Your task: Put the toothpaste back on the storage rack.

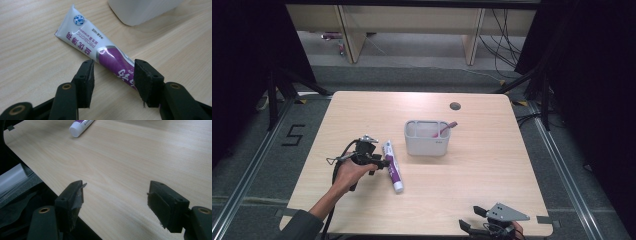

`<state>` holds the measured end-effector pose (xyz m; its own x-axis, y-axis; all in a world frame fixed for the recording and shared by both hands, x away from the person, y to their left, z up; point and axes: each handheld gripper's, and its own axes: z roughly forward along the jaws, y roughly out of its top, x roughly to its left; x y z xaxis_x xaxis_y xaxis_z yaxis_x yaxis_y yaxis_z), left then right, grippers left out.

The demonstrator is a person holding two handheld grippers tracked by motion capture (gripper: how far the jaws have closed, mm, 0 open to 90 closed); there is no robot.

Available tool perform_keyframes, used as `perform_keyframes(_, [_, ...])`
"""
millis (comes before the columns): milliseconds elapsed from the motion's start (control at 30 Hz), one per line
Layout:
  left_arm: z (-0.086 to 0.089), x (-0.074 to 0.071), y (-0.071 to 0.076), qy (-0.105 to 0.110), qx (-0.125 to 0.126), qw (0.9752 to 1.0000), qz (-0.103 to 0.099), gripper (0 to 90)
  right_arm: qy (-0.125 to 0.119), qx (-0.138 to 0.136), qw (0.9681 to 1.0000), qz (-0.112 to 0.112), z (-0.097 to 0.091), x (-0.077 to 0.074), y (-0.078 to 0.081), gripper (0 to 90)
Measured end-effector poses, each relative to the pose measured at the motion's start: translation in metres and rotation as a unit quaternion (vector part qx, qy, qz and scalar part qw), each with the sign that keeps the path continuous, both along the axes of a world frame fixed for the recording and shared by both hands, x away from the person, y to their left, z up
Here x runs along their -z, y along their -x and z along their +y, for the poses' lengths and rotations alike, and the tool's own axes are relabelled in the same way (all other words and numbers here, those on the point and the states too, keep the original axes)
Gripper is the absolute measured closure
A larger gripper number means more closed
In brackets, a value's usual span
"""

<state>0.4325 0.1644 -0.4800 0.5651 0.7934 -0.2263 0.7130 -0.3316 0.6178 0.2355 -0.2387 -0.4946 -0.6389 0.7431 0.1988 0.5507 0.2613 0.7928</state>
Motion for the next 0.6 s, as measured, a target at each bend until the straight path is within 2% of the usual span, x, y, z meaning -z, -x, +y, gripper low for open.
perform_keyframes(33, [-0.001,-0.001,-0.001,0.003,0.001,0.9999,0.01,48.9,0.003,0.002,1.0,-0.003,0.0,0.0,0.0,29.5])
perform_keyframes(100, [-0.004,-0.003,-0.001,-0.006,0.0,0.9999,0.015,47.6,0.005,0.004,1.0,-0.002,0.0,-0.001,0.0,29.5])
perform_keyframes(200, [-0.008,-0.005,-0.004,-0.007,-0.001,0.9993,0.038,46.0,0.005,0.004,1.0,-0.004,0.0,0.0,0.0,29.5])
perform_keyframes(233, [-0.009,-0.006,-0.005,-0.016,0.0,0.999,0.043,45.4,0.005,0.004,1.0,-0.005,0.0,0.0,0.0,29.5])
perform_keyframes(300, [-0.01,-0.006,-0.007,-0.029,0.003,0.9983,0.051,44.4,-0.004,0.011,0.9999,0.01,0.002,-0.001,0.002,29.5])
perform_keyframes(333, [-0.011,-0.007,-0.008,-0.032,-0.002,0.998,0.054,43.6,0.004,0.003,1.0,-0.006,0.0,0.0,0.001,29.5])
perform_keyframes(400, [-0.012,-0.008,-0.01,-0.031,-0.002,0.9975,0.063,42.8,0.001,0.003,1.0,0.0,0.001,-0.001,0.001,29.5])
perform_keyframes(433, [-0.013,-0.008,-0.01,-0.035,-0.001,0.9969,0.07,41.9,-0.009,-0.001,0.9999,0.005,0.002,0.001,0.0,29.5])
perform_keyframes(467, [-0.015,-0.008,-0.01,-0.032,-0.006,0.9971,0.07,41.3,0.005,-0.001,1.0,-0.007,0.001,0.0,0.0,29.5])
perform_keyframes(500, [-0.017,-0.009,-0.012,-0.04,0.0,0.9968,0.07,41.0,0.001,-0.001,1.0,-0.004,0.002,0.0,0.0,29.5])
perform_keyframes(533, [-0.019,-0.01,-0.012,-0.042,-0.002,0.9966,0.071,40.5,-0.003,0.005,0.9999,0.01,0.003,-0.001,0.002,29.5])
perform_keyframes(567, [-0.022,-0.01,-0.012,-0.043,-0.001,0.9964,0.073,40.2,0.005,-0.002,1.0,-0.007,0.001,0.0,0.0,29.5])
perform_keyframes(600, [-0.024,-0.01,-0.013,-0.044,-0.003,0.9961,0.076,39.8,-0.003,0.001,1.0,0.001,0.002,0.0,0.001,29.5])
